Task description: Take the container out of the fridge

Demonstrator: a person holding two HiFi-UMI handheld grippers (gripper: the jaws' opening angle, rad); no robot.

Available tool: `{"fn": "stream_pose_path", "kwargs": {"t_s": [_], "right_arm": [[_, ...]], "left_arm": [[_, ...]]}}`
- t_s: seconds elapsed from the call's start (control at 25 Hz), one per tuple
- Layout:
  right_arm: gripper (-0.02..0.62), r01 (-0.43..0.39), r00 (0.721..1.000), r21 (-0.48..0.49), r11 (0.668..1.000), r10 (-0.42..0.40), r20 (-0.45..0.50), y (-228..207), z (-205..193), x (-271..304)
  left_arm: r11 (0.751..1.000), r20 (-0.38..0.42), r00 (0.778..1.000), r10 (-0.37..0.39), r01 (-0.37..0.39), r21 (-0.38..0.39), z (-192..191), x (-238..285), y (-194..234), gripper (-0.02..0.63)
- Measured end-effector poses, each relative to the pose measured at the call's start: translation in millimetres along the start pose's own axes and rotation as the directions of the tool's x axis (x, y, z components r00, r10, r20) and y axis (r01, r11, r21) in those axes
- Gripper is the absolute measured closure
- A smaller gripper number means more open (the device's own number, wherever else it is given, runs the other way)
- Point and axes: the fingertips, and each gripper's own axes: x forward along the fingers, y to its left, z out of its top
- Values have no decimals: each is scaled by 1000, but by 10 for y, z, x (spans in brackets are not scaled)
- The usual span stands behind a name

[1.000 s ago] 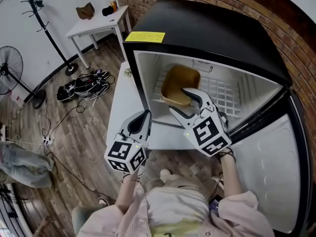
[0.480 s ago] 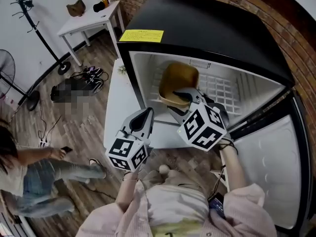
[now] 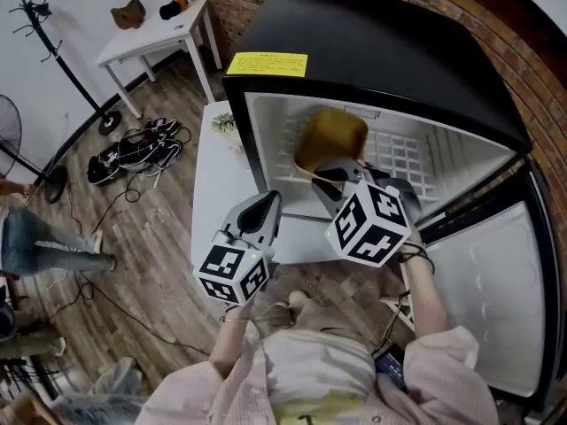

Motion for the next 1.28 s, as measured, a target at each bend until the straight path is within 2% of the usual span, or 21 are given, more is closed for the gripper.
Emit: {"fn": "stream_pose_path", "kwargs": {"t_s": [0.44,0.96,1.28], "right_arm": [[571,3,1000,14,1000,-3,-5,56,82,-45],[571,81,997,68,994,-80,-9,180,114,-228],[571,141,989,136,981,-145,20,346,129,-405]], "left_arm": [[999,-3,999,-39,39,4,40,-52,26,614],[994,-17,994,-109,110,18,14,-172,-93,614],[987,-38,987,-156,157,29,-58,-279,-198,614]]}}
